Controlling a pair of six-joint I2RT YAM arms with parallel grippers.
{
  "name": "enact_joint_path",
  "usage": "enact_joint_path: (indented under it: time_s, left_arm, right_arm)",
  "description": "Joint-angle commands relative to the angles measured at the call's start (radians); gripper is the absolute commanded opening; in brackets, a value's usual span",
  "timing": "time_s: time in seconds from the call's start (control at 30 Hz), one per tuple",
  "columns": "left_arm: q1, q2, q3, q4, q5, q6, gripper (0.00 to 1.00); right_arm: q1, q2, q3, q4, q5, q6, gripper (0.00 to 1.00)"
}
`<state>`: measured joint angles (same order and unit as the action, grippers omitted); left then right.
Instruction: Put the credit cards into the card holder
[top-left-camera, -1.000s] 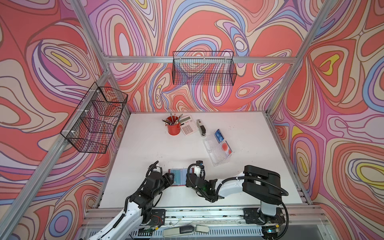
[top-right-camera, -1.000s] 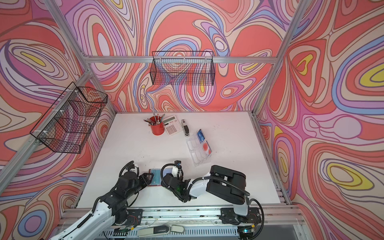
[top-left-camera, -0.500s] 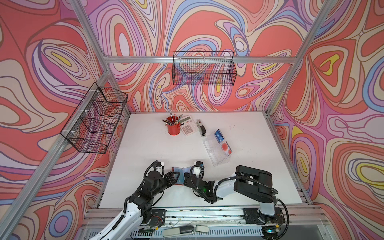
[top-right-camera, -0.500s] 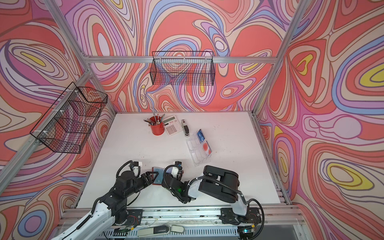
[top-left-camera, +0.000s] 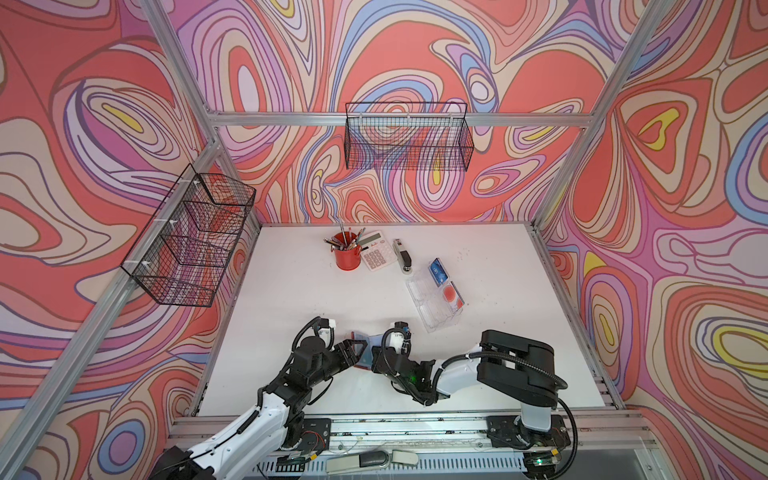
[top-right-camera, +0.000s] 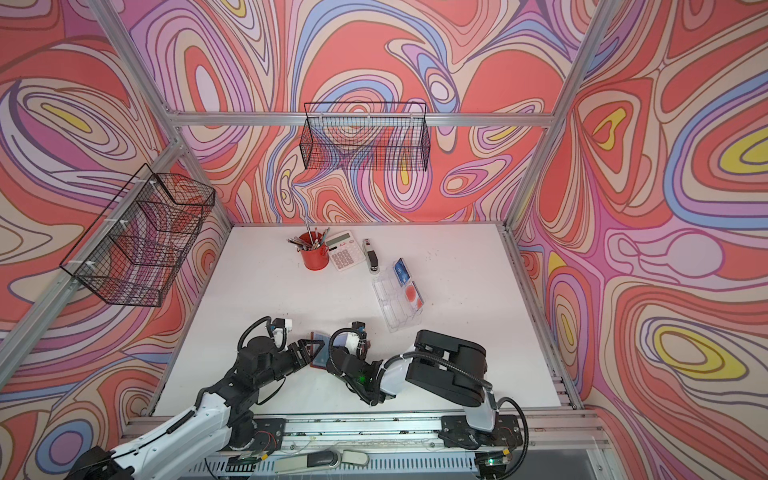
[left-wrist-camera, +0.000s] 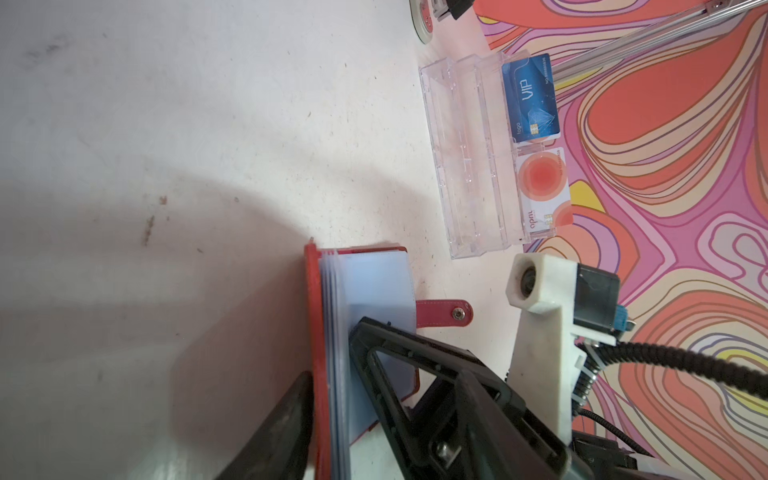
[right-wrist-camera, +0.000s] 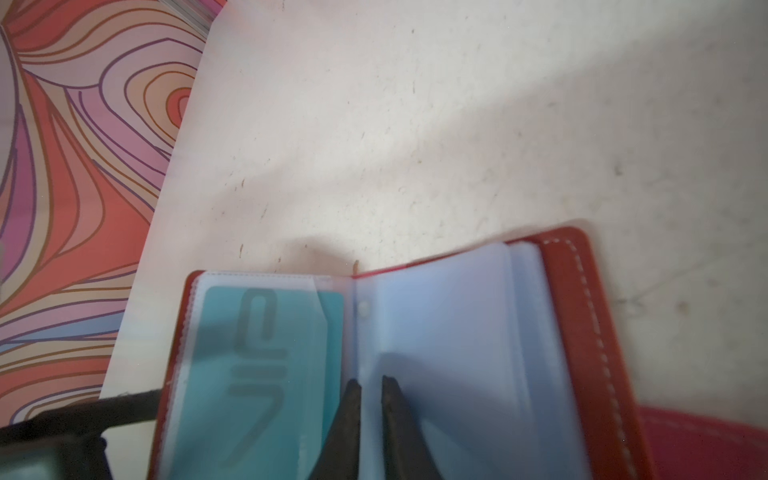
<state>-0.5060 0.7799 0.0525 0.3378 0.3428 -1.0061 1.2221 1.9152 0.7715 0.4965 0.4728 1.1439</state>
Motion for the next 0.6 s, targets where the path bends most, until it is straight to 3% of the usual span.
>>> enact_joint_path:
  time_s: [0.0, 0.27, 0.57]
  left_arm:
    - [-0.048, 0.042, 0.041, 0.117, -0.002, 0.011, 0.56]
    - [-0.106, 0.14, 0.084, 0.181, -0.033, 0.021, 0.56]
    - [-0.115, 0.253, 0.127, 0.254, -0.029, 0.03, 0.56]
  right_arm:
    - [-0.018, -0.032, -0.024, -0.081, -0.02, -0.022, 0.13]
    - [-0.063, -0.132, -0.087, -0.087, -0.015, -0.047, 0.15]
    - [-0.063, -0.396, -0.144, -0.176, 0.059, -0.286, 0.28]
